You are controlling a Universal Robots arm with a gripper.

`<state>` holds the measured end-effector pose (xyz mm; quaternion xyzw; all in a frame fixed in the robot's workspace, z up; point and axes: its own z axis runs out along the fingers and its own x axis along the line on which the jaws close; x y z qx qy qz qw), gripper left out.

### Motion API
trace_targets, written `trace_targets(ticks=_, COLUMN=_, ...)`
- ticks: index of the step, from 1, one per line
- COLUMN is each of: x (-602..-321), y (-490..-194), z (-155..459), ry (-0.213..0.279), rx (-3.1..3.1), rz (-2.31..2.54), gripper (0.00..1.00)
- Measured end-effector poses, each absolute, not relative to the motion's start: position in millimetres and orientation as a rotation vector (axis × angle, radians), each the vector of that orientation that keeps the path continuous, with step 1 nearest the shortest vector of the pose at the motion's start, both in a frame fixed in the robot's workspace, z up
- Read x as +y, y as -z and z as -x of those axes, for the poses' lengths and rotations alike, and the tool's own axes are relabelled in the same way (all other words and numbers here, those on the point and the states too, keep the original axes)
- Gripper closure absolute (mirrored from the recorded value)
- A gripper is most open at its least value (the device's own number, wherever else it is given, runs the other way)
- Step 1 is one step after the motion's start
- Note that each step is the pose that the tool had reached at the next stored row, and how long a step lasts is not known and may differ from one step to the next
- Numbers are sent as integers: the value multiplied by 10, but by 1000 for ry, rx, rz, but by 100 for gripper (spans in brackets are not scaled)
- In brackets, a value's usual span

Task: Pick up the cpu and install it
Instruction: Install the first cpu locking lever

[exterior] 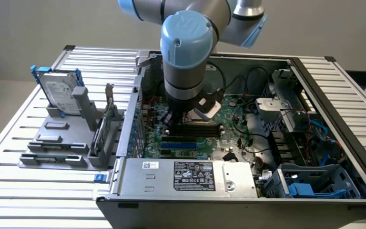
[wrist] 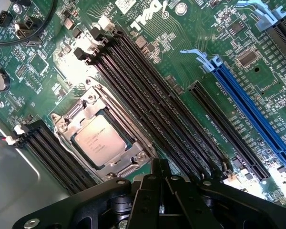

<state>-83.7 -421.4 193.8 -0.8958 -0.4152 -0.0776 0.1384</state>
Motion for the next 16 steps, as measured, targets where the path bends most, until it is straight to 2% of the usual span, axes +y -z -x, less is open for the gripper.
trace_targets(ticks=16, x=-4195, y=-1902, z=854, ry=217, rx=-1221, rz=2607, gripper=89)
